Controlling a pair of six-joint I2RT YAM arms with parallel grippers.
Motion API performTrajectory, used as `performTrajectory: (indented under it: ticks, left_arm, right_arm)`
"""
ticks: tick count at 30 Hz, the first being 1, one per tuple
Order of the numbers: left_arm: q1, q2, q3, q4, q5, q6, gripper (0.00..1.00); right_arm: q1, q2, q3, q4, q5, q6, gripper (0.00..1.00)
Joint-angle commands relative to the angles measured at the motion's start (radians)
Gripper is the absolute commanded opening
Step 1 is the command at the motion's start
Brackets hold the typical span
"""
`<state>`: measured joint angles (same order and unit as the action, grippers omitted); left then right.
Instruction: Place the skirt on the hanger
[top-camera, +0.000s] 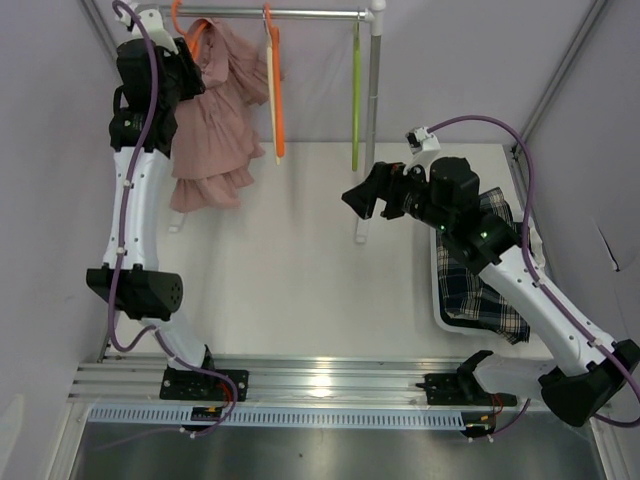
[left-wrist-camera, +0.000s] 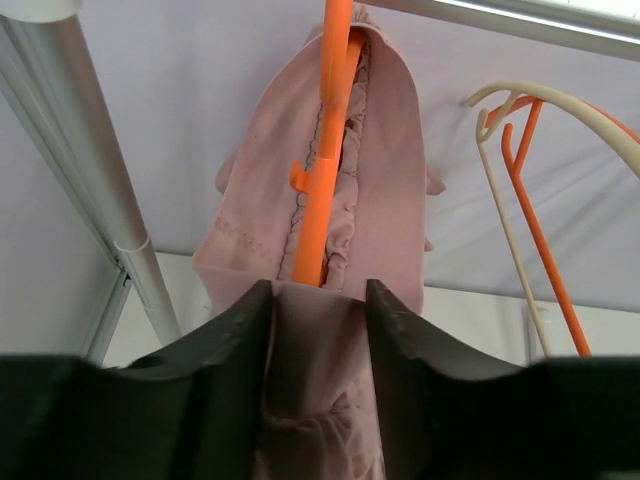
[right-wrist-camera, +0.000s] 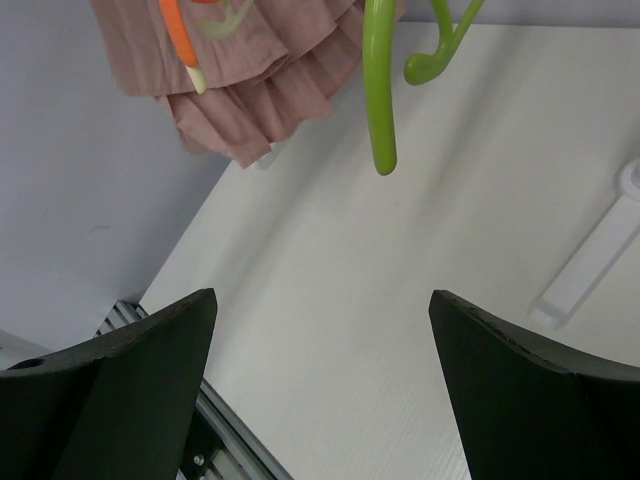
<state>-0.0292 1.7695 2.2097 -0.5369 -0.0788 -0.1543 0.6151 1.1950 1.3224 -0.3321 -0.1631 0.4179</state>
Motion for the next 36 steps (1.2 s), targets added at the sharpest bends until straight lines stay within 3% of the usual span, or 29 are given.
performTrajectory:
  ticks: [1,14,15,16,17,21,23,27,32,36]
  left_arm:
    - [0.008,-0.114,-0.063,0.064,-0.018,0.016,0.54]
    - [0.008,-0.293,-0.084,-0.014,0.005,0.042,0.66]
    - [0.008,-0.309,-0.088,-0.018,0.022,0.035,0.66]
    - [0.008,-0.326,-0.097,-0.021,0.040,0.029,0.79]
    - [0.006,-0.358,-0.103,-0.026,0.062,0.019,0.83]
    - [0.003,-0.451,-0.165,-0.037,0.249,-0.059,0.80]
    - [-0.021,-0.508,-0.267,-0.017,0.318,-0.076,0.79]
    - [-0.119,-0.645,-0.478,-0.005,0.317,-0.080,0.79]
    - [-0.280,-0.821,-0.768,0.025,0.311,-0.114,0.78]
    - [-0.406,-0.913,-0.951,0.057,0.298,-0.157,0.76]
  right_arm:
    - [-0.003,-0.040,-0.003,0.013,0.016,0.001,0.95]
    - [-0.005,-0.090,-0.026,-0.053,0.074,0.001,0.95]
    - [-0.003,-0.100,-0.029,-0.059,0.082,-0.001,0.95]
    - [-0.003,-0.106,-0.032,-0.062,0.088,-0.001,0.95]
    - [-0.003,-0.112,-0.038,-0.071,0.092,-0.001,0.95]
    - [-0.005,-0.140,-0.038,-0.114,0.143,-0.005,0.95]
    - [-0.005,-0.158,-0.037,-0.149,0.161,-0.008,0.96]
    - [-0.011,-0.184,-0.046,-0.229,0.275,-0.004,0.96]
    - [-0.012,-0.216,-0.081,-0.450,0.621,0.028,0.96]
    - [-0.043,-0.241,-0.161,-0.565,0.760,0.093,0.98]
